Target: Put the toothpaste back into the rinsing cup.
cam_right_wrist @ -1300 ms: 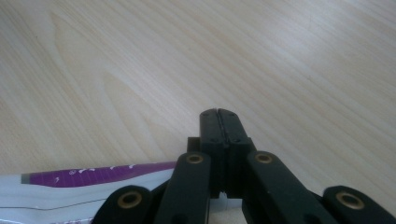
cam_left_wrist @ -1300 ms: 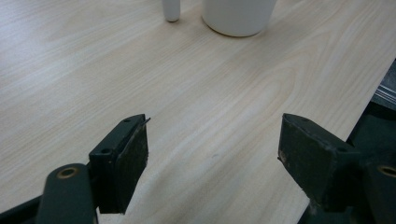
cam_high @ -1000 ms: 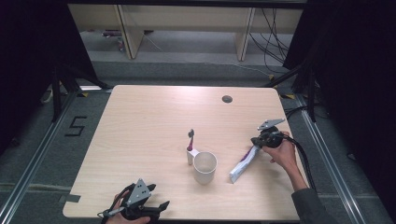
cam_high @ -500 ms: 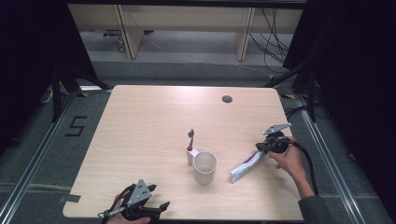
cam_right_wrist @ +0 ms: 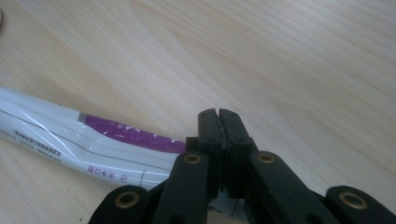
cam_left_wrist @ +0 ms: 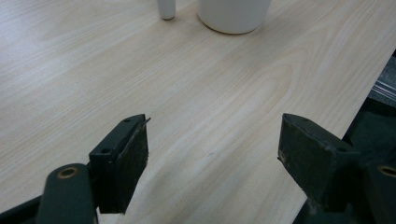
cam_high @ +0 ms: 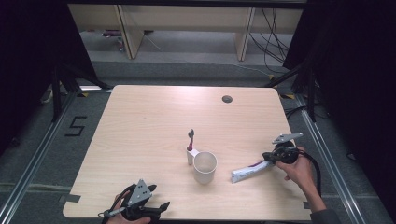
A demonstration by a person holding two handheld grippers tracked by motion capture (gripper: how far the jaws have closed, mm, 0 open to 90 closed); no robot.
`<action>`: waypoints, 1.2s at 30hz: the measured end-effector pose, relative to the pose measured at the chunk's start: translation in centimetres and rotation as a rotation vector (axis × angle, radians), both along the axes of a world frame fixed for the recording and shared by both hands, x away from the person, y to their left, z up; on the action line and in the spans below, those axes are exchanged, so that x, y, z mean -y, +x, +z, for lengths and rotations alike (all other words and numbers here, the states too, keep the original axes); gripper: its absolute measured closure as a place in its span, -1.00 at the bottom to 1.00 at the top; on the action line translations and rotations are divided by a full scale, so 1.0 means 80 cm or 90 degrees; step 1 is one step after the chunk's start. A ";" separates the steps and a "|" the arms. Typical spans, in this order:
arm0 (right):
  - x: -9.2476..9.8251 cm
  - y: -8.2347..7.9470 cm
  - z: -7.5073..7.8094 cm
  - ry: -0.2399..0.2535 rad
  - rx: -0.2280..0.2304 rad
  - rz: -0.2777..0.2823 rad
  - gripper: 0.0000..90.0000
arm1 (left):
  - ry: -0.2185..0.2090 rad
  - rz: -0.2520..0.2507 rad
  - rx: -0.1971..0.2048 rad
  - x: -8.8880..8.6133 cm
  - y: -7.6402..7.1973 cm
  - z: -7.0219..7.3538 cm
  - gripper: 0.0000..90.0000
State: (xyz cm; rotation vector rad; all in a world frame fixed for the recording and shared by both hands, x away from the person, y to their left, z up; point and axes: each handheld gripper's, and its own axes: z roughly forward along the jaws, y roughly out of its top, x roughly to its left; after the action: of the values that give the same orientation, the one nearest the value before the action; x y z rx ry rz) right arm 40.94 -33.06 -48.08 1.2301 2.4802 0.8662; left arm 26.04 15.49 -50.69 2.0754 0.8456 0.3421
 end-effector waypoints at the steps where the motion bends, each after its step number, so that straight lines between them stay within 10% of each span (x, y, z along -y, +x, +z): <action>1: 0.000 -0.006 0.003 0.008 -0.022 -0.022 0.96 | 0.000 0.000 0.001 0.000 0.000 0.000 -0.46; 36: 0.027 -0.086 0.004 0.017 -0.035 -0.011 0.94 | 0.004 -0.002 0.001 0.001 0.000 0.000 -0.46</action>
State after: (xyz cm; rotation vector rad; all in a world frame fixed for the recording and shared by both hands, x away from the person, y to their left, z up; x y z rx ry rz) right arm 34.09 -35.21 -47.78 1.2994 2.5039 0.8762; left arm 26.06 15.41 -50.70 2.0814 0.8419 0.3446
